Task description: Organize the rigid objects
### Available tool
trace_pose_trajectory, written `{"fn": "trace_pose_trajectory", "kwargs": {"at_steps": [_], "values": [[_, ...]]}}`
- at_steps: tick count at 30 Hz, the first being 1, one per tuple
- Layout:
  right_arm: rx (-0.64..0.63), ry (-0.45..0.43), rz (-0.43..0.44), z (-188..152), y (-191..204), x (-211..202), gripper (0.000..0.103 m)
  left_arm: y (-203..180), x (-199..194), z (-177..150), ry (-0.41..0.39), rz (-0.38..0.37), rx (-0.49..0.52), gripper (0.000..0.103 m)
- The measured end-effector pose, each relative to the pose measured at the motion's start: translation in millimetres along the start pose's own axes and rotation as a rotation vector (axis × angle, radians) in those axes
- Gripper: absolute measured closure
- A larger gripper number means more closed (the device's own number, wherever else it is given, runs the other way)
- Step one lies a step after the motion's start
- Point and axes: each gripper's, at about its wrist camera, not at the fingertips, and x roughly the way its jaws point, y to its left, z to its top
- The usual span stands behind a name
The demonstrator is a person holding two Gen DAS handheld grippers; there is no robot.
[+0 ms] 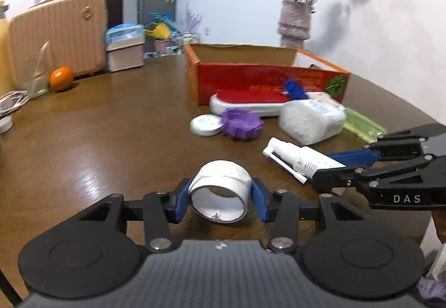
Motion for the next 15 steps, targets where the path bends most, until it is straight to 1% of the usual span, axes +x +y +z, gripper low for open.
{"fn": "trace_pose_trajectory", "kwargs": {"at_steps": [2, 4, 7, 10, 15], "values": [[0.036, -0.025, -0.027, -5, -9, -14, 0.076, -14, 4, 5, -0.011, -0.033, 0.025, 0.056], [0.067, -0.052, -0.075, -11, -19, -30, 0.076, -27, 5, 9, -0.031, -0.064, 0.047, 0.056], [0.11, -0.089, -0.11, -16, -30, -53, 0.076, -48, 4, 13, -0.076, -0.1, 0.053, 0.056], [0.112, -0.123, -0.14, -22, -33, -74, 0.076, -68, -1, 15, -0.128, -0.07, 0.064, 0.056], [0.118, -0.197, -0.151, -28, -36, -102, 0.076, -83, -13, 18, -0.166, -0.024, 0.056, 0.056]]}}
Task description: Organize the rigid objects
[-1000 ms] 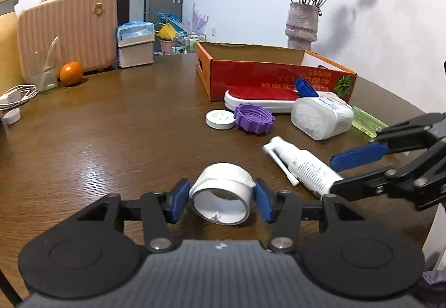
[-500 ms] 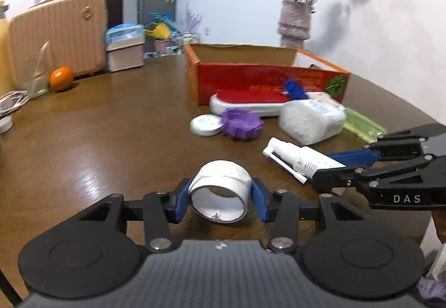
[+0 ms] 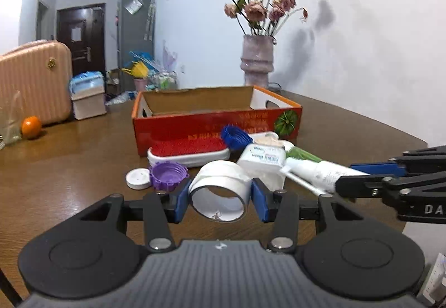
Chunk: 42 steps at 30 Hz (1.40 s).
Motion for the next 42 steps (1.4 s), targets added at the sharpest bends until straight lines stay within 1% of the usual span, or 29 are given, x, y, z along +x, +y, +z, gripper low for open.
{"fn": "trace_pose_trajectory", "kwargs": {"at_steps": [7, 11, 14, 17, 20, 23, 24, 25, 28, 30, 32, 33, 34, 37, 38, 40, 42], "values": [[0.014, -0.084, -0.037, 7, -15, -12, 0.076, -3, -12, 20, -0.066, 0.103, -0.046, 0.056], [0.019, -0.138, -0.07, 19, -25, -14, 0.076, 1, -6, 37, -0.098, 0.133, -0.08, 0.056], [0.032, -0.183, -0.101, 33, -38, -9, 0.076, 4, 10, 54, -0.131, 0.16, -0.079, 0.056], [0.066, -0.232, -0.128, 52, -57, 4, 0.076, 10, 35, 77, -0.196, 0.189, -0.081, 0.056], [0.104, -0.256, -0.135, 74, -79, 27, 0.076, 18, 63, 99, -0.265, 0.195, -0.083, 0.056], [0.115, -0.265, -0.154, 98, -98, 59, 0.076, 28, 90, 114, -0.338, 0.163, -0.073, 0.056], [0.109, -0.257, -0.161, 105, -103, 71, 0.076, 30, 103, 120, -0.349, 0.162, -0.059, 0.056], [0.115, -0.245, -0.164, 113, -109, 86, 0.076, 33, 115, 126, -0.343, 0.17, -0.047, 0.056], [0.162, -0.191, -0.147, 133, -132, 130, 0.076, 44, 153, 142, -0.303, 0.174, -0.039, 0.056], [0.185, -0.141, -0.139, 144, -146, 160, 0.076, 51, 180, 152, -0.266, 0.196, -0.032, 0.056], [0.215, -0.084, -0.14, 155, -161, 193, 0.076, 59, 211, 164, -0.186, 0.205, -0.016, 0.056], [0.229, -0.057, -0.148, 160, -168, 208, 0.076, 63, 228, 170, -0.14, 0.21, -0.015, 0.056], [0.227, -0.022, -0.165, 166, -172, 225, 0.076, 66, 248, 177, -0.075, 0.216, -0.004, 0.056], [0.204, 0.081, -0.206, 180, -182, 271, 0.076, 76, 301, 191, 0.096, 0.284, 0.012, 0.056], [0.203, 0.12, -0.218, 183, -185, 285, 0.076, 78, 318, 193, 0.165, 0.276, 0.032, 0.056], [0.161, 0.178, -0.271, 190, -186, 311, 0.076, 84, 350, 192, 0.289, 0.208, 0.053, 0.055], [0.12, 0.248, -0.312, 193, -184, 332, 0.08, 88, 368, 186, 0.35, 0.228, 0.041, 0.054]]}}
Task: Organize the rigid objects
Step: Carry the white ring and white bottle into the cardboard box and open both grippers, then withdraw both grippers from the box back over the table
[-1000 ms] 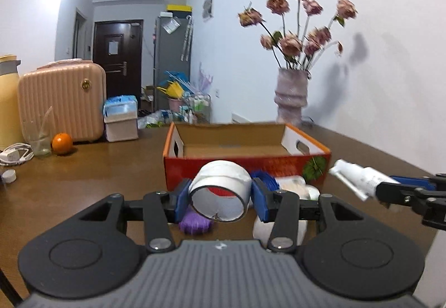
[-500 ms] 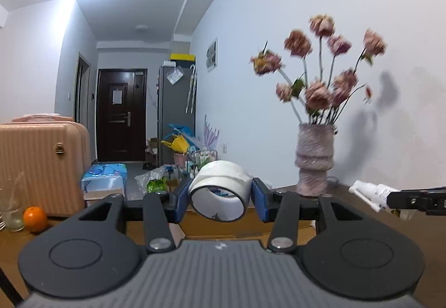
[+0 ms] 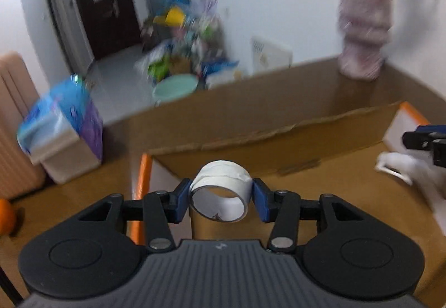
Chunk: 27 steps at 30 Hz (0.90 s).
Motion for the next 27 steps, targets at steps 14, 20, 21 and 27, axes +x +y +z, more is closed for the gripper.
{"fn": "trace_pose_trajectory", "kwargs": {"at_steps": [14, 20, 21, 27], "values": [[-0.032, 0.087, 0.031, 1, 8, 9, 0.03, 12, -3, 2, 0.104, -0.05, -0.079, 0.007], [-0.044, 0.032, 0.046, 5, 2, -43, 0.022, 26, -70, 8, 0.063, -0.074, -0.118, 0.001], [-0.042, 0.02, 0.051, 6, 1, -53, 0.021, 26, -81, 7, 0.045, -0.068, -0.117, 0.0], [-0.051, -0.081, 0.069, -8, 6, -115, 0.017, 33, -156, -12, -0.118, -0.044, -0.061, 0.0]]}}
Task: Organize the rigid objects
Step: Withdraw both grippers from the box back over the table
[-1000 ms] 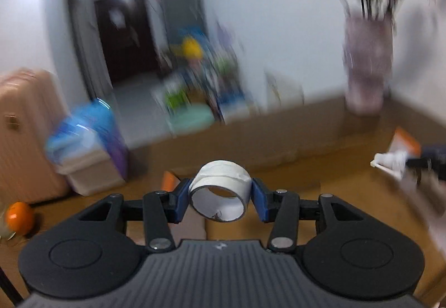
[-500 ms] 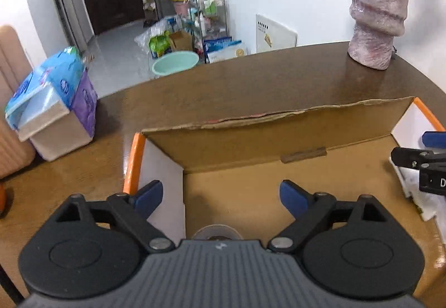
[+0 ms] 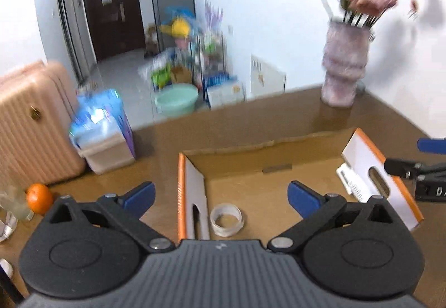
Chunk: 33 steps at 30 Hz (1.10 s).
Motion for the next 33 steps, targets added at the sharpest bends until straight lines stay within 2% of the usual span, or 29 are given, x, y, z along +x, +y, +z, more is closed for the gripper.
{"fn": "trace_pose_trajectory", "kwargs": {"at_steps": [3, 6, 8, 10, 13, 15, 17, 19, 24, 27, 30, 33], "values": [[0.013, -0.08, 0.013, -16, 3, -29, 0.017, 6, -41, -18, -0.133, -0.019, -0.041, 0.0], [0.037, -0.175, 0.022, -38, 3, -63, 0.011, 7, -84, -52, -0.298, -0.042, -0.067, 0.0], [0.044, -0.229, 0.006, -56, 3, -83, 0.011, 4, -111, -77, -0.391, -0.042, -0.065, 0.0], [0.045, -0.278, 0.001, -74, 5, -104, 0.011, 1, -132, -100, -0.439, -0.042, -0.082, 0.0], [0.053, -0.335, 0.023, -101, 7, -138, 0.01, -6, -158, -133, -0.45, -0.018, -0.093, 0.0], [0.038, -0.362, 0.045, -119, 8, -159, 0.006, -9, -175, -157, -0.468, -0.006, -0.086, 0.0], [0.002, -0.389, 0.047, -140, 14, -183, 0.003, -11, -190, -179, -0.495, -0.018, -0.045, 0.0], [-0.027, -0.407, 0.044, -160, 21, -201, 0.003, -17, -207, -201, -0.51, 0.008, -0.016, 0.0], [-0.009, -0.455, 0.058, -217, 31, -240, 0.003, -29, -251, -247, -0.564, 0.04, 0.022, 0.0], [0.014, -0.485, 0.019, -252, 41, -258, 0.002, -31, -274, -275, -0.595, 0.005, 0.008, 0.0], [0.024, -0.503, 0.017, -282, 50, -267, 0.001, -33, -282, -296, -0.567, -0.051, 0.038, 0.0], [-0.006, -0.479, 0.082, -295, 57, -265, 0.0, -39, -280, -310, -0.566, -0.041, 0.065, 0.0]]}}
